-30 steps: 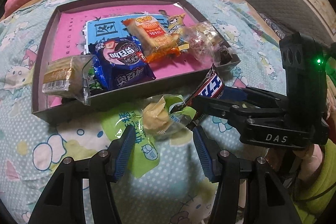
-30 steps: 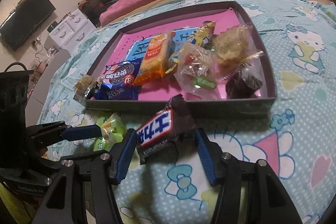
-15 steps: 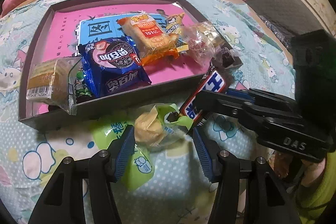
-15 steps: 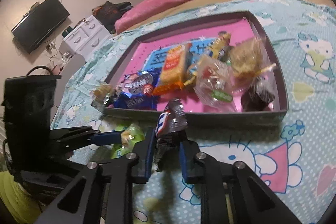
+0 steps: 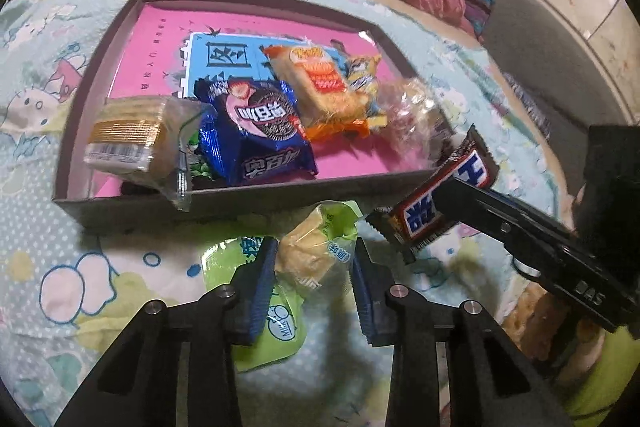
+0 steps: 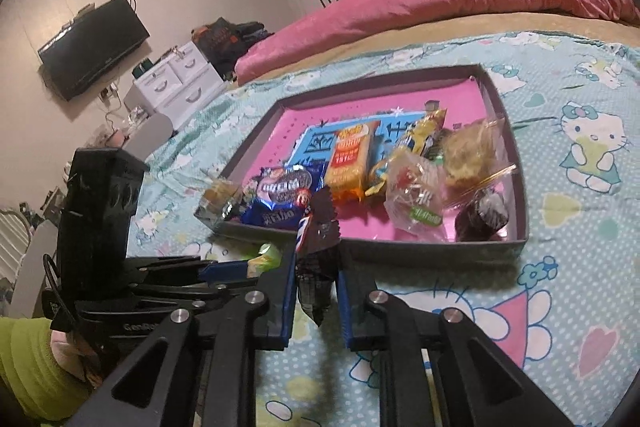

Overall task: Organize snacks
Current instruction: 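Lift the green bag with the left tool while the right tool carries the Snickers bar over the tray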

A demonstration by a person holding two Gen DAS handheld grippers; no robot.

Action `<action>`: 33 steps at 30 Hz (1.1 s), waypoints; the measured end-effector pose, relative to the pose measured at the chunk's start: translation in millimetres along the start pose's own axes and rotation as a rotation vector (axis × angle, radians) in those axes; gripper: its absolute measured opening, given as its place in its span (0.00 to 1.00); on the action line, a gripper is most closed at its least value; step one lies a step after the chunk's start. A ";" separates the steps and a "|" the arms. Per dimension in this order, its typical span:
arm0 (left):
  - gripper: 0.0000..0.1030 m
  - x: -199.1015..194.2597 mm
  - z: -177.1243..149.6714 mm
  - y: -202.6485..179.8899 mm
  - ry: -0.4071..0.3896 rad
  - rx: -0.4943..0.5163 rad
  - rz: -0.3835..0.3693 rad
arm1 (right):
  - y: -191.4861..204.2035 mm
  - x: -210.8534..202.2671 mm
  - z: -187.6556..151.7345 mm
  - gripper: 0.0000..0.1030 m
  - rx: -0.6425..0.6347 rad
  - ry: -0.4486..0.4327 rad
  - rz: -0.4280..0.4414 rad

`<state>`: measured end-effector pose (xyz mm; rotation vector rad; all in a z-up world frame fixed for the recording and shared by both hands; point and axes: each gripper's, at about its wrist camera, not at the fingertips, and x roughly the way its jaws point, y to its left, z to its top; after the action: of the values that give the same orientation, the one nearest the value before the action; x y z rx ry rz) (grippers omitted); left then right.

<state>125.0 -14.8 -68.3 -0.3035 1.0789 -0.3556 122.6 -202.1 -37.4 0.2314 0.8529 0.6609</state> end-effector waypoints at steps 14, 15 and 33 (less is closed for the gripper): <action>0.35 -54.1 24.4 -21.5 -0.121 0.021 -0.002 | -9.2 -25.8 15.6 0.18 0.038 -0.112 -0.010; 0.35 -55.6 27.7 -22.7 -0.130 0.025 0.004 | -9.4 -26.9 17.3 0.18 0.037 -0.121 -0.017; 0.36 -23.3 62.9 -28.9 -0.139 0.031 0.052 | -20.8 -29.0 35.8 0.18 0.044 -0.178 -0.053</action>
<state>167.5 -26.7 -10.0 -0.2686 0.9421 -0.2998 145.3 -234.0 -5.4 0.3019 0.7009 0.5637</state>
